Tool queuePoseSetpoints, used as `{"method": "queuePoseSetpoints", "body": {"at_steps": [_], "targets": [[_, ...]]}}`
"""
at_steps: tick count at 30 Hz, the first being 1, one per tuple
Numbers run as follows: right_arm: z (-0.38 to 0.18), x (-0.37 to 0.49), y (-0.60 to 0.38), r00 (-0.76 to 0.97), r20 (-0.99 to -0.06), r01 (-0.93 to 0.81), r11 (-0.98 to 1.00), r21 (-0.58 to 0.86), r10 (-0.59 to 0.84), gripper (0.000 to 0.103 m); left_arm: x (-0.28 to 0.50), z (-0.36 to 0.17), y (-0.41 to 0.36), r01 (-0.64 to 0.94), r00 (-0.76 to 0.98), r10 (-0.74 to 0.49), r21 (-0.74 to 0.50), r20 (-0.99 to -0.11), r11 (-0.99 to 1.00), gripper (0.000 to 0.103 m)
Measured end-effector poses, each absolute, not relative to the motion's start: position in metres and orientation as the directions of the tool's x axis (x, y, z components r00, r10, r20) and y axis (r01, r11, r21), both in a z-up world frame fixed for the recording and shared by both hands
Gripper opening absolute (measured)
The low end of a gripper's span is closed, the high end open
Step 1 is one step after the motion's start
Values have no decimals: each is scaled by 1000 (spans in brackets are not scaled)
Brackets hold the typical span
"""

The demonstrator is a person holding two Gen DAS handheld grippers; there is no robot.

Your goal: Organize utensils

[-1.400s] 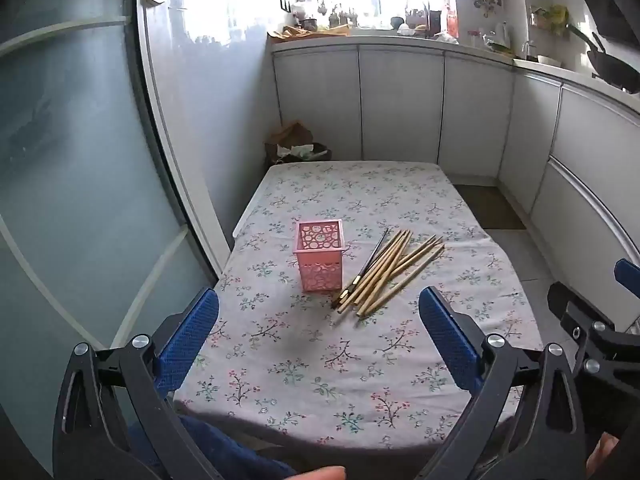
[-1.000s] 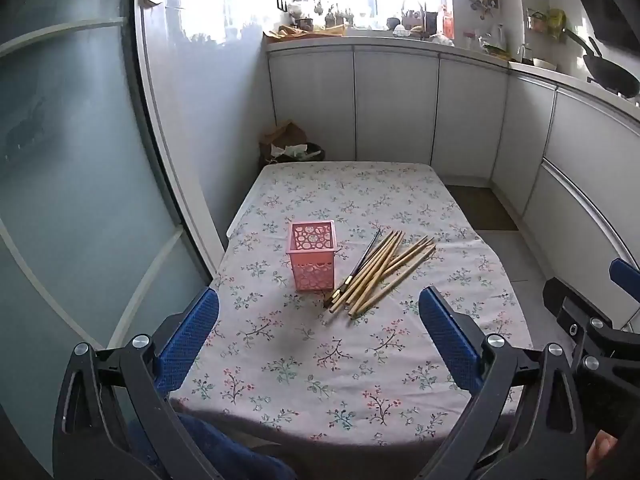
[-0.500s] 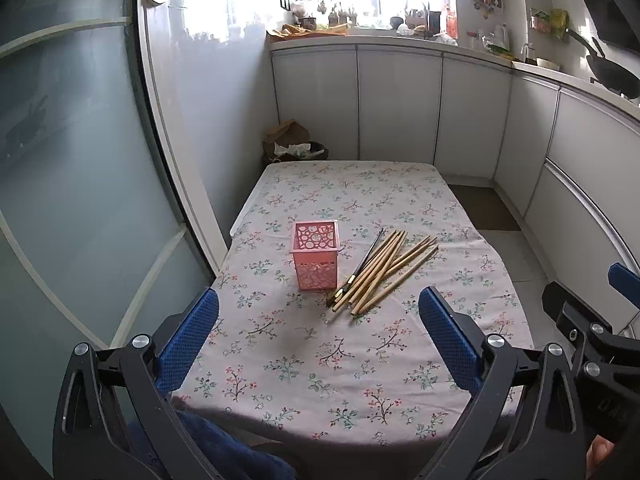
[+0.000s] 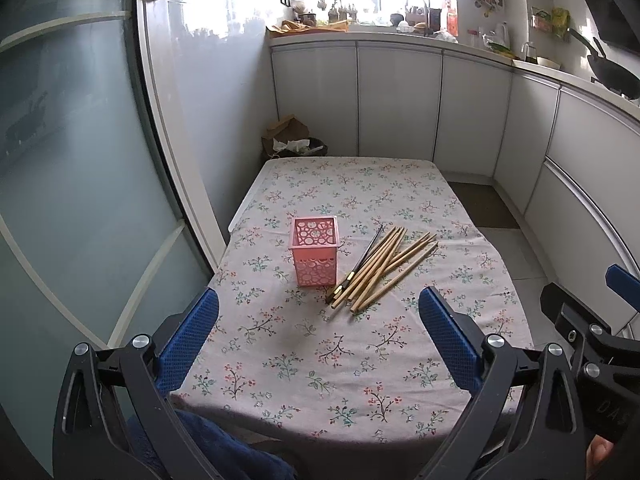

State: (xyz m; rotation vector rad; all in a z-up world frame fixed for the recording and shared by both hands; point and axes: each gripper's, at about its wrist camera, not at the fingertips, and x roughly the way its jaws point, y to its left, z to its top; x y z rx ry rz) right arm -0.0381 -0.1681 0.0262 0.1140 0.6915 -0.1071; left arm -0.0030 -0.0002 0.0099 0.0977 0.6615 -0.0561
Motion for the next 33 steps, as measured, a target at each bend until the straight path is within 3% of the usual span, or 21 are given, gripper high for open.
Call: {"method": "queuePoseSetpoints", "body": {"at_steps": [33], "targets": [[26, -35, -173, 754, -655, 145, 984, 101, -44, 97, -2, 5, -4, 85, 783, -20, 76, -621, 993, 96]]}}
